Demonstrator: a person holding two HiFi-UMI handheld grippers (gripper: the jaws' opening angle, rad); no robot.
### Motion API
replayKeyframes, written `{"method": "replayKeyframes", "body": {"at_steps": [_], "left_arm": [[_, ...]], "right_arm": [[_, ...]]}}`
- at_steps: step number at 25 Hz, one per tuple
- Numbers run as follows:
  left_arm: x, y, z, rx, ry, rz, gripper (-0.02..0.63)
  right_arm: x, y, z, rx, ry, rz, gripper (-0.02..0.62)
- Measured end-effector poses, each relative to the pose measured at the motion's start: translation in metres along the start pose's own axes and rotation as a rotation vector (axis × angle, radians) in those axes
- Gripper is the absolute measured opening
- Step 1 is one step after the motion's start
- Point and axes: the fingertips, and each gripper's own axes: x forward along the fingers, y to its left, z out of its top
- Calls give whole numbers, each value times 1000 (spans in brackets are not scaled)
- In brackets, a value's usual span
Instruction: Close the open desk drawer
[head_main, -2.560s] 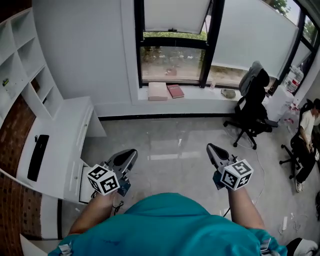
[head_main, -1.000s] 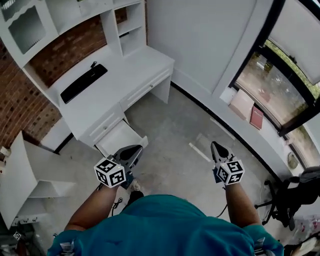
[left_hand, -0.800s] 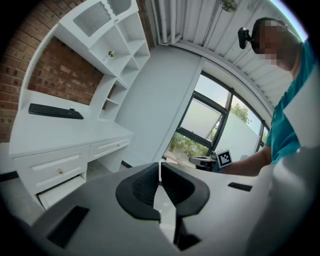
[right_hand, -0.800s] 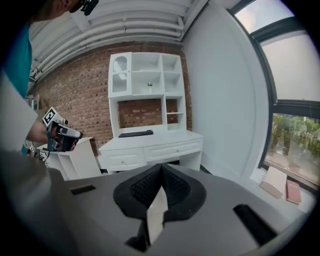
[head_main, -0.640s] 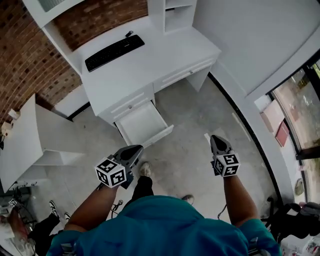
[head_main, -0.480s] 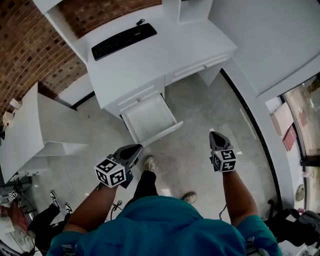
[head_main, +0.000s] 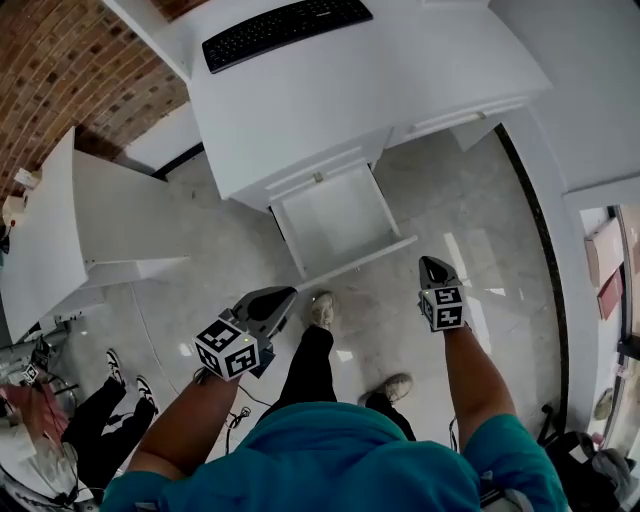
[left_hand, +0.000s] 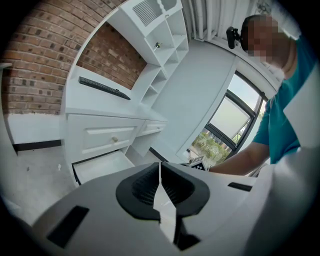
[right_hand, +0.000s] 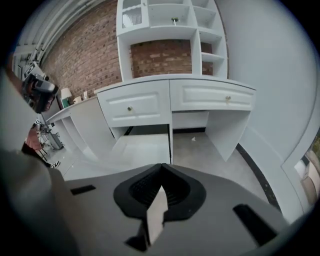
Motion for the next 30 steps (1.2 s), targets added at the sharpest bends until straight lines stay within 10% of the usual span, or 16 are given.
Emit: {"method": "replayKeyframes", "body": {"at_steps": [10,30], "left_arm": [[1,61,-19,-43,9,16,25],[-3,101,-11,-120,-43,25,25]], "right_arm": [[90,49,-37,-8,91,61,21],[145,50,15,-10,33,58,21]]}}
